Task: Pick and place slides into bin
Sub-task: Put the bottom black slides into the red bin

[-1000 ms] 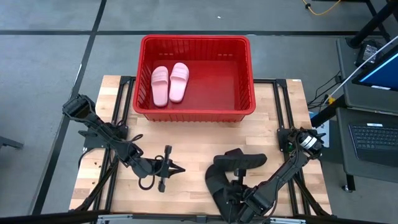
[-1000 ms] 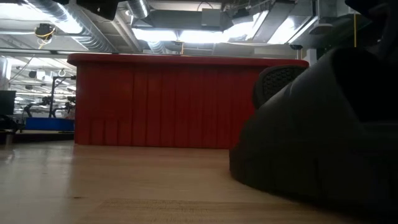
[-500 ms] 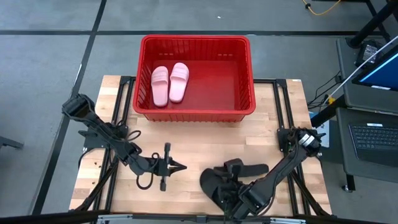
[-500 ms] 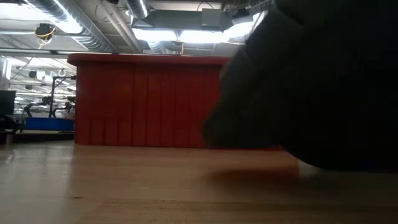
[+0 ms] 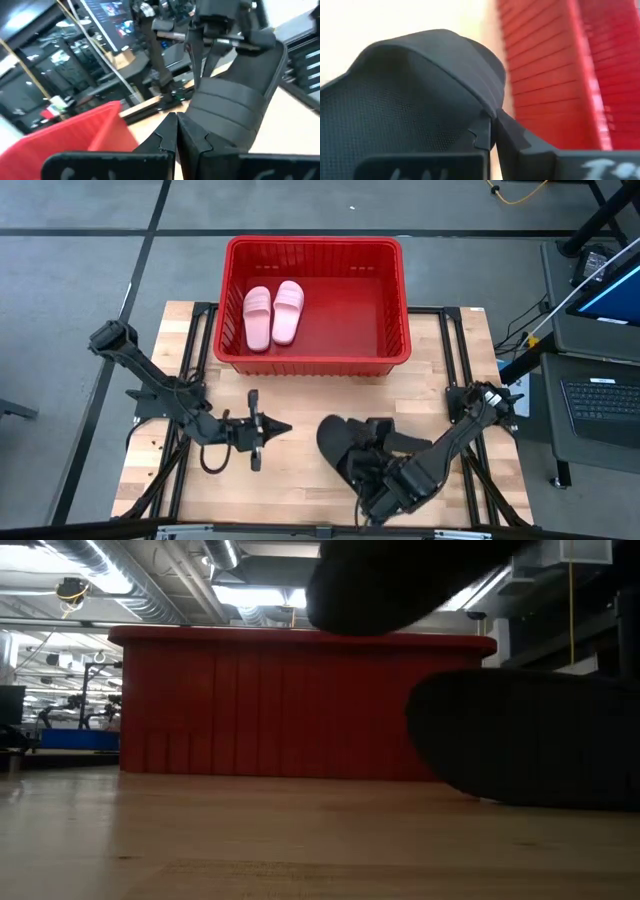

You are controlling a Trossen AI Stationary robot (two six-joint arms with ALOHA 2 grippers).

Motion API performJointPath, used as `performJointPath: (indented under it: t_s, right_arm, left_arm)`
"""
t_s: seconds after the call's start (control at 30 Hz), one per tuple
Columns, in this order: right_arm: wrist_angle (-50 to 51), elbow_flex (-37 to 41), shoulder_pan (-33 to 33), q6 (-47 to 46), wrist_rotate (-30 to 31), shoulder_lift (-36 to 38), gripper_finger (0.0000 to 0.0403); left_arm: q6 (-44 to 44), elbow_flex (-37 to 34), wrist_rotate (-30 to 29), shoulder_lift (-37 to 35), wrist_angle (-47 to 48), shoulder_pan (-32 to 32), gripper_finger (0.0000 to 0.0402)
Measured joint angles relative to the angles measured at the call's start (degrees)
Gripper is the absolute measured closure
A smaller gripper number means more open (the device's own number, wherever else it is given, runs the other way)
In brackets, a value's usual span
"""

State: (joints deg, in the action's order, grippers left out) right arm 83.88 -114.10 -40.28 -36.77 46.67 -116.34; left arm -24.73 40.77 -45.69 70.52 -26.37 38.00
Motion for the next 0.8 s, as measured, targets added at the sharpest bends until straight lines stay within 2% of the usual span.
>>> performJointPath:
  t_s: [0.1,0.23,0.5,0.6,0.8]
  right_arm:
    - [5.7,-4.0,2.5,-0.1,1.1,0.0,0.0389]
    - [6.2,-8.7,6.7,4.5,1.7,0.6,0.0389]
    - [5.7,-21.1,13.9,9.8,1.9,1.5,0.0390]
    - [0.6,-19.1,15.4,13.0,2.0,4.7,0.0390]
    - [-2.1,-19.1,17.3,13.2,6.2,7.1,0.0390]
  left_arm:
    - [-1.9,0.0,-3.3,-3.7,4.3,0.0,0.0399]
    - [-1.7,0.0,-7.2,-8.2,8.7,-0.4,0.0399]
    - [1.7,0.0,-7.4,-14.9,9.0,-0.3,0.0399]
    - [5.3,0.0,-7.4,-17.2,9.3,-0.2,0.0400]
    - [8.9,0.0,-7.5,-19.9,10.3,-0.2,0.0399]
